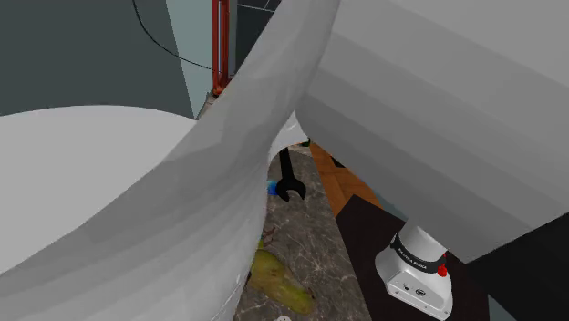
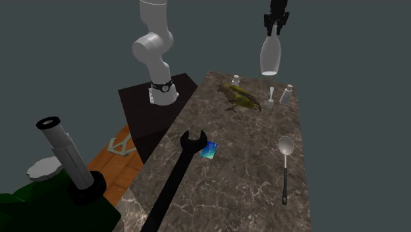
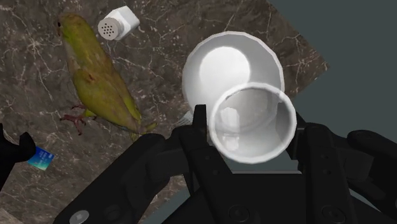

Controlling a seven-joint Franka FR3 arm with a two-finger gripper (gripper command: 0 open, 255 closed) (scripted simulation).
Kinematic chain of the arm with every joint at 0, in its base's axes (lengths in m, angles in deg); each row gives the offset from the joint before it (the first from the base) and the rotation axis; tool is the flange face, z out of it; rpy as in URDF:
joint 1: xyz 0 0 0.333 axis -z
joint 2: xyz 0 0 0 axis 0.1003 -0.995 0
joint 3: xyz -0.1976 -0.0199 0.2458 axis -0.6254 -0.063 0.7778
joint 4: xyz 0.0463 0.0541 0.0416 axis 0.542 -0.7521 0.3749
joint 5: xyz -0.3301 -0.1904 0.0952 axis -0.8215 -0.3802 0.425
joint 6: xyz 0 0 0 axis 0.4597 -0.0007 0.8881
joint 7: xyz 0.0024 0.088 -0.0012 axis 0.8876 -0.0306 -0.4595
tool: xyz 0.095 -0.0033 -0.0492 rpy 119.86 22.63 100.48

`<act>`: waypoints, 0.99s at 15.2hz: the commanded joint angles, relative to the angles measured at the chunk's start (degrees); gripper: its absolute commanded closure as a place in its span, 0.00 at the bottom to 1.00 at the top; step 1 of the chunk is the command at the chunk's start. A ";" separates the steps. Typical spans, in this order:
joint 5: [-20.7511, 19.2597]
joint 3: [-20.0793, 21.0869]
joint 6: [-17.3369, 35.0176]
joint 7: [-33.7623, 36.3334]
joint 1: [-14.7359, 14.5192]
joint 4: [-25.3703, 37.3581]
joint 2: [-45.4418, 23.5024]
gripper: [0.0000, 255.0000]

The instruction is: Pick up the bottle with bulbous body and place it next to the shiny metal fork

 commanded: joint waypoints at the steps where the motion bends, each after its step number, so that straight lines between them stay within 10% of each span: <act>1: -3.03 0.62 -1.87 3.61 -3.23 5.13 -4.74 1.00; 15: -4.62 -0.27 8.10 5.71 -2.85 -3.93 -6.13 1.00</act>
